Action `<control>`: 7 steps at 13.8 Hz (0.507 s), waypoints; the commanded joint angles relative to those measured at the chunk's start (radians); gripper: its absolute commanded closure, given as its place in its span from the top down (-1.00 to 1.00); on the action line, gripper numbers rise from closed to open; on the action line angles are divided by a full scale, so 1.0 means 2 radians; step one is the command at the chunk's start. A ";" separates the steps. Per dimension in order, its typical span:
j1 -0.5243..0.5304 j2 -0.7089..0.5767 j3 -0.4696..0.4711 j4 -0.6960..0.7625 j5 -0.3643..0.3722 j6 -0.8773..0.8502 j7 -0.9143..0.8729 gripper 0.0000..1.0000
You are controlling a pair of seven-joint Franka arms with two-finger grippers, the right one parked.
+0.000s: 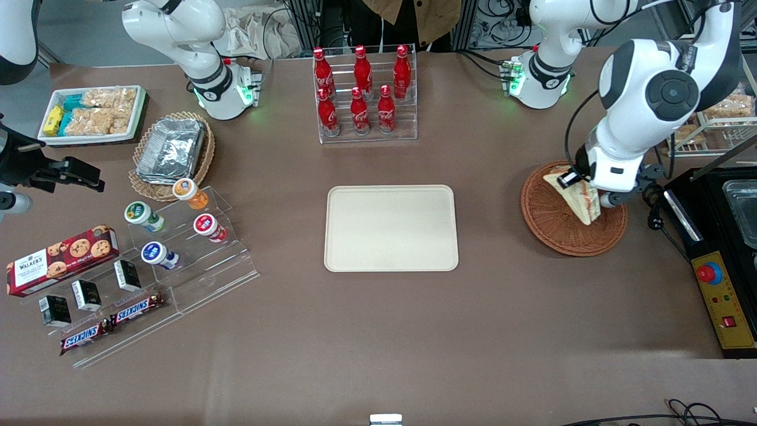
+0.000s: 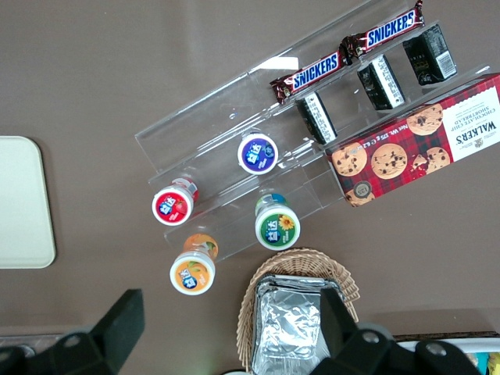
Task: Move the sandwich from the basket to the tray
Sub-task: 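Carry the held sandwich from the basket over the cream tray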
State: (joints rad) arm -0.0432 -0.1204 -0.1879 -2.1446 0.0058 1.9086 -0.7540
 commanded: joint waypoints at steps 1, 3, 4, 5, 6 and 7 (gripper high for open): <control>-0.003 0.055 -0.045 0.065 0.004 -0.022 0.010 -0.38; -0.003 0.088 -0.086 0.097 0.004 -0.022 0.001 -0.38; -0.003 0.102 -0.101 0.104 0.004 -0.022 0.000 -0.38; -0.003 0.115 -0.117 0.113 0.005 -0.019 0.000 -0.38; -0.003 0.128 -0.128 0.122 0.005 -0.019 0.003 -0.38; -0.003 0.145 -0.141 0.135 0.005 -0.016 0.003 -0.38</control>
State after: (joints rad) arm -0.0503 0.0926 -0.4335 -1.9575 0.0056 1.8961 -0.7528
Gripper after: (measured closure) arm 0.687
